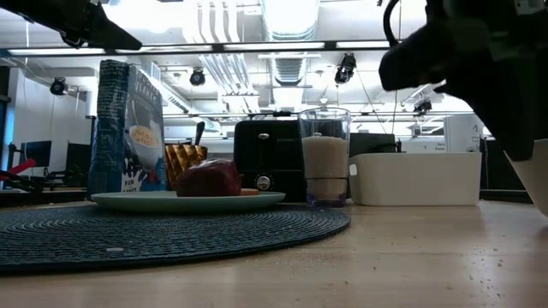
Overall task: Arrange a breakfast setting
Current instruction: Put the gray bowl on the blue table mat
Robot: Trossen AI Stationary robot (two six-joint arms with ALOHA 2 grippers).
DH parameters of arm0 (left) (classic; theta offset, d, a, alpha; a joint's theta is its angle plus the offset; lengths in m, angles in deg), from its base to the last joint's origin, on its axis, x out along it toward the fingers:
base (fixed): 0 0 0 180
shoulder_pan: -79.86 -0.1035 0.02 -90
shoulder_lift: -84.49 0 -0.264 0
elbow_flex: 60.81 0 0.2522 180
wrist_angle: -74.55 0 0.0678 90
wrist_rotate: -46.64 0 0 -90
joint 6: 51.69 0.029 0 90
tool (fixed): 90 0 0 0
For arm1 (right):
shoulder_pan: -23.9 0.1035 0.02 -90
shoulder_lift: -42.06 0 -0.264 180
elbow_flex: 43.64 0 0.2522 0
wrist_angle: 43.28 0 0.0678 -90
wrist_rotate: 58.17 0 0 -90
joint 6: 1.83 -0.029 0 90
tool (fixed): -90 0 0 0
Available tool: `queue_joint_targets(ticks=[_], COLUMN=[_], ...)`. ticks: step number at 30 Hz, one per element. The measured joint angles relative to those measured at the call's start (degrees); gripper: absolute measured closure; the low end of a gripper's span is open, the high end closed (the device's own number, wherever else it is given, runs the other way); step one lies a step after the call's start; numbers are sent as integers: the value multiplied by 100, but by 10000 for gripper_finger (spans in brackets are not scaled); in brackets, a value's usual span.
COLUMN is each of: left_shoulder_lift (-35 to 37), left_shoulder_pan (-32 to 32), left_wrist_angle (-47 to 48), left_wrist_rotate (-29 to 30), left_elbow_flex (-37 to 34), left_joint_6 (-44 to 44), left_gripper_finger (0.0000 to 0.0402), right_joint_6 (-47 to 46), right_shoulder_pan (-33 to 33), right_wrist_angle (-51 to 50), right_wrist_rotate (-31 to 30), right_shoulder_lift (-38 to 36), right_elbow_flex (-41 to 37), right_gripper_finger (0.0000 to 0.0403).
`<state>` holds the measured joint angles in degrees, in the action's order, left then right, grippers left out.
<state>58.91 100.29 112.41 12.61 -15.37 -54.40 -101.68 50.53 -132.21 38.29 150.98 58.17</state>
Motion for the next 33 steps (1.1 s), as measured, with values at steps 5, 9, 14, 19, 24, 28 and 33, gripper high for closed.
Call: queue_joint_targets(ticks=[5,9,14,19,24,28,33], left_shoulder_lift=[-9,-9,-9,-7,-11,-9,-11], left_shoulder_pan=[0,0,0,0,0,0,0], left_wrist_angle=[2,2,2,2,-2,-4,-11], left_wrist_rotate=[0,0,0,2,0,0,2], left_elbow_flex=[0,0,0,0,0,0,0], left_joint_6=[-20,7,12,19,21,23,23], left_gripper_finger=[349,349,349,349,349,349,349], right_joint_6=[151,210,245,304,513,786,1485], right_shoulder_pan=[0,0,-2,0,0,-59,-207], right_wrist_angle=[91,96,117,214,240,267,253], right_wrist_rotate=[-55,-55,-61,-63,-479,-829,-1175], right_shoulder_lift=[-2,-2,-6,-31,-9,113,639], right_elbow_flex=[-32,-32,-32,80,478,840,1725], right_gripper_finger=[352,388,391,393,393,394,394])
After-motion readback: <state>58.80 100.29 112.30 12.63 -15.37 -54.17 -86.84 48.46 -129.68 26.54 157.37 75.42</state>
